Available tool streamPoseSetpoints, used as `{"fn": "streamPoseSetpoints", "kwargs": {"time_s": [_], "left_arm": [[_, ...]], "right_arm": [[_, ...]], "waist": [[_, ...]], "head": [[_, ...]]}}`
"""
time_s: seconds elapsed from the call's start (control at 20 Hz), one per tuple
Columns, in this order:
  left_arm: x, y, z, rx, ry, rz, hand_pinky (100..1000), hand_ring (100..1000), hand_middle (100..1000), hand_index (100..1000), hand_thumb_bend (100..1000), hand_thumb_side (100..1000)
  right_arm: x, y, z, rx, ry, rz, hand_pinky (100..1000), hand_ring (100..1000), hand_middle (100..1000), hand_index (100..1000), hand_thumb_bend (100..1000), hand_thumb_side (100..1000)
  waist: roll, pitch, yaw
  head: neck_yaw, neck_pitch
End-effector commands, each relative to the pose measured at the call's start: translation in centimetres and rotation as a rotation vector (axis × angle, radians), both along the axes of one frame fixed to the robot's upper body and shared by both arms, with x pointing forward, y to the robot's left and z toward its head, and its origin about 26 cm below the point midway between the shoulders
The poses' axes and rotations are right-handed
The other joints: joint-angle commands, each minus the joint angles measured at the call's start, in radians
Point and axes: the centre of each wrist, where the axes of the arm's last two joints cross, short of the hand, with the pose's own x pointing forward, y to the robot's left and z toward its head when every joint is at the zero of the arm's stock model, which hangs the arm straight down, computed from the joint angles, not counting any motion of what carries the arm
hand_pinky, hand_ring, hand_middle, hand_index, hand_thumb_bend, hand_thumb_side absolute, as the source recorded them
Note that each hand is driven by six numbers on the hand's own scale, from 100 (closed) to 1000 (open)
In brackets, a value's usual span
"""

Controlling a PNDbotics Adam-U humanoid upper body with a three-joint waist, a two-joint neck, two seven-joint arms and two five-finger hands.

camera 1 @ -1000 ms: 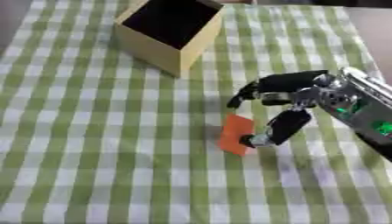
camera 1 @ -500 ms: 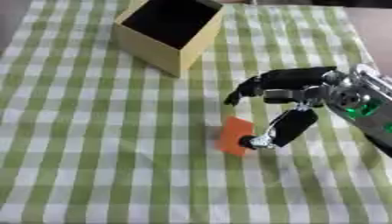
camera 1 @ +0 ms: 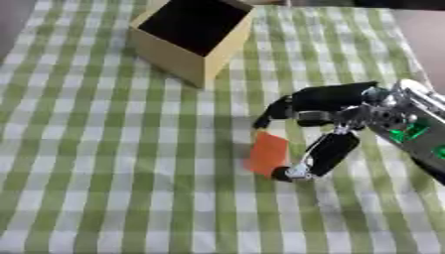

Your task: Pick up objects on the table and place them in the box.

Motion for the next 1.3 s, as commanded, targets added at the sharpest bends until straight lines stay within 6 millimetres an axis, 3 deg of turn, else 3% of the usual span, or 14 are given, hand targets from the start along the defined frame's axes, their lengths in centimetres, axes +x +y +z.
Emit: {"fn": "streamPoseSetpoints", "kwargs": {"time_s": [0.05, 0.65, 0.8, 0.95, 1.1, 1.3], "left_arm": [[-0.1, -0.2, 0.8, 0.010, -0.029, -0.014, 725, 590, 615, 711, 447, 724], [-0.1, -0.3, 0.8, 0.009, -0.029, -0.020, 725, 589, 613, 708, 445, 724], [-0.1, -0.3, 0.8, 0.009, -0.028, -0.020, 725, 590, 613, 707, 444, 724], [-0.1, -0.3, 0.8, 0.009, -0.028, -0.021, 725, 591, 613, 707, 443, 725], [-0.1, -0.3, 0.8, 0.009, -0.027, -0.021, 726, 591, 613, 707, 444, 726], [-0.1, -0.3, 0.8, 0.010, -0.025, -0.023, 726, 592, 613, 707, 442, 726]], "right_arm": [[0.6, -0.4, 0.0, -0.020, -0.034, -0.019, 911, 931, 836, 940, 398, 612], [1.7, -0.6, -1.3, -0.032, -0.056, -0.020, 913, 934, 832, 939, 411, 644], [1.7, -0.5, -1.6, -0.035, -0.035, -0.018, 899, 898, 749, 907, 404, 643], [1.6, -0.4, -1.5, -0.020, -0.043, -0.021, 851, 771, 563, 784, 318, 626], [1.4, -0.3, -1.1, 0.015, -0.073, -0.025, 768, 621, 454, 679, 229, 603], [1.2, -0.2, -0.9, 0.077, -0.098, -0.047, 737, 592, 428, 637, 123, 591]], "waist": [[0.004, -0.018, 0.002], [0.006, -0.011, 0.005], [0.006, -0.009, 0.006], [0.006, -0.010, 0.006], [0.005, -0.010, 0.005], [0.005, -0.012, 0.005]], "head": [[-0.002, -0.003], [-0.003, -0.005], [-0.003, -0.004], [-0.002, -0.003], [-0.002, -0.004], [-0.001, -0.005]]}}
